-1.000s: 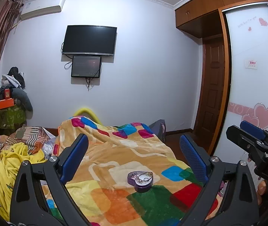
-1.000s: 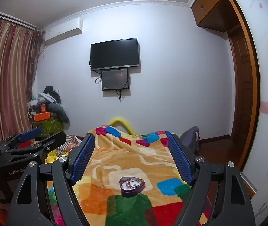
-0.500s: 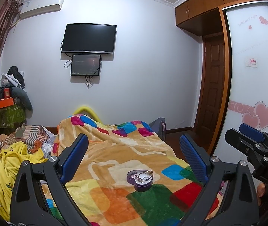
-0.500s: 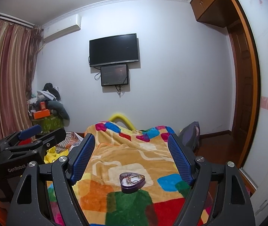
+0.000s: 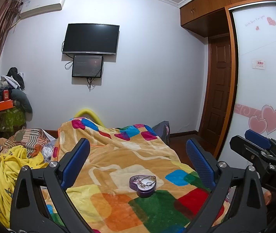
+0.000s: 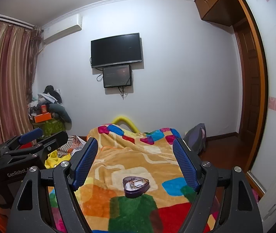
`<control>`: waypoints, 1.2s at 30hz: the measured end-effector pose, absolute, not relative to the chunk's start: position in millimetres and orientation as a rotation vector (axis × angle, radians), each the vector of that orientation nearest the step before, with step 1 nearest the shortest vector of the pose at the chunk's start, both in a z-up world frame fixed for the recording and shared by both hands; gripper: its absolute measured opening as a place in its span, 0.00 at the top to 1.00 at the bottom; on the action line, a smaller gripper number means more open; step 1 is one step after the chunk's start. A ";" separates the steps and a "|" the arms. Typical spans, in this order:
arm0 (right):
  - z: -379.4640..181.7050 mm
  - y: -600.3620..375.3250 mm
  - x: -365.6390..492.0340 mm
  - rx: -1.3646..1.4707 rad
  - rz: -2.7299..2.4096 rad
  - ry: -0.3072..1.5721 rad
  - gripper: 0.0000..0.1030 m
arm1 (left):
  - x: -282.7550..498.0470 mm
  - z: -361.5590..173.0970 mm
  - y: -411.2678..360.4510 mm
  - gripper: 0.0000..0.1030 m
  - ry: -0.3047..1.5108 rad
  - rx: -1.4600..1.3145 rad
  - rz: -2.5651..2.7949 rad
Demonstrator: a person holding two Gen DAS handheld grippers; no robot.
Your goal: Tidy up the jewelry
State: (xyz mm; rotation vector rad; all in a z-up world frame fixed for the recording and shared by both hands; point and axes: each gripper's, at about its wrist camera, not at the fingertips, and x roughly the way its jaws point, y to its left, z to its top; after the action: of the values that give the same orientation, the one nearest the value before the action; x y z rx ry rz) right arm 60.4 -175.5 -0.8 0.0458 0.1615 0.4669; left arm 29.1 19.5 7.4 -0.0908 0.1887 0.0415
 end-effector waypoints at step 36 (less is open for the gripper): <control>-2.0 -176.4 62.6 0.059 0.458 0.172 0.26 | 32.0 8.4 12.3 0.01 0.215 -0.085 -0.004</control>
State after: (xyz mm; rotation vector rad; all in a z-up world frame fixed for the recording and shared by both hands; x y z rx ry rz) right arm 62.6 -176.4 -2.0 0.0591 0.1717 0.4582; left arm 32.0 12.3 8.4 -0.0852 0.2153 -0.0040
